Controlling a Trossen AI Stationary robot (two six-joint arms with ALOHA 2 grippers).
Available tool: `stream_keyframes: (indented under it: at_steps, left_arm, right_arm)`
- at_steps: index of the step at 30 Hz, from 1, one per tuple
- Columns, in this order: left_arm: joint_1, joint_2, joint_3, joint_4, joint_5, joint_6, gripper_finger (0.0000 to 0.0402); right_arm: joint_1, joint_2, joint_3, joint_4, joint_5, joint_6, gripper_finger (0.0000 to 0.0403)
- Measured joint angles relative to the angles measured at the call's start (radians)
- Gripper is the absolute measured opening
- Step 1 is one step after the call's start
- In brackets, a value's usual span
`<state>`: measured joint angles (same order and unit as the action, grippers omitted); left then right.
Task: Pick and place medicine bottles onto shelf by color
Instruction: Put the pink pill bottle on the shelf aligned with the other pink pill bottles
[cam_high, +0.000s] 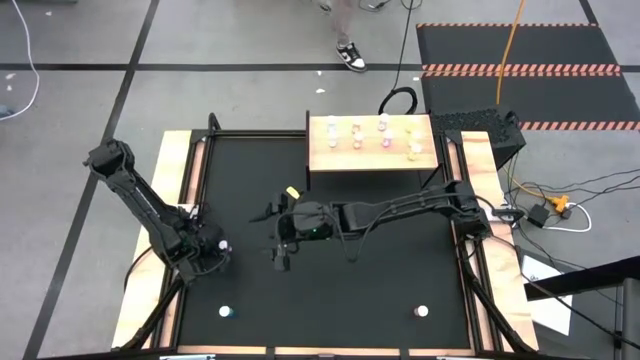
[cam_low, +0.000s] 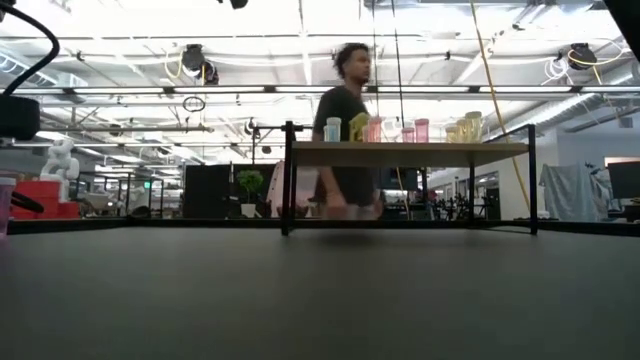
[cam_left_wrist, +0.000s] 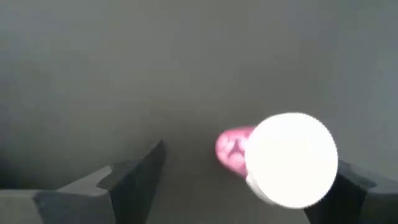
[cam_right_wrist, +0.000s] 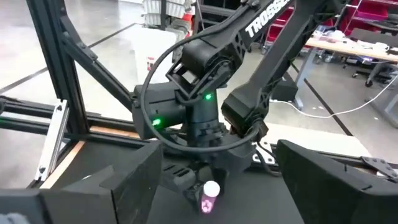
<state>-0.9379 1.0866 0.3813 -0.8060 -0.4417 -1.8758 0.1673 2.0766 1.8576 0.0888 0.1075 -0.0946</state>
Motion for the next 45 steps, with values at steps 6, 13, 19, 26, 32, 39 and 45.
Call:
stream_keyframes:
  at_steps: [6,13,19,26,32,39,45]
  left_arm:
    - [0.0,0.0,0.0,0.023,-0.048,0.205,0.0272]
    - [0.0,-0.001,-0.053,0.115,-0.044,0.278,0.0194]
    - [0.0,-0.001,-0.064,0.129,-0.05,0.297,0.0121]
    - [0.002,0.001,-0.042,0.149,-0.027,0.334,0.0103]
    - [0.022,0.001,0.074,0.187,-0.012,0.564,0.0116]
    - [0.105,0.0,0.246,0.261,-0.058,1.006,0.0106]
    - [0.283,0.0,0.332,0.356,-0.064,1.273,0.0105]
  right_arm:
    - [0.003,-0.002,-0.001,-0.012,-0.002,0.004,0.0309]
    - [0.006,-0.002,-0.001,-0.018,-0.004,-0.003,0.0308]
    - [0.012,-0.001,-0.001,-0.018,-0.004,0.004,0.0308]
    - [0.018,-0.001,-0.001,-0.019,-0.005,0.081,0.0308]
    - [0.018,-0.001,-0.001,-0.136,-0.009,0.231,0.0308]
    - [0.041,-0.027,-0.002,-0.272,-0.127,0.246,0.0308]
    - [0.048,-0.029,-0.002,-0.247,-0.137,0.155,0.0308]
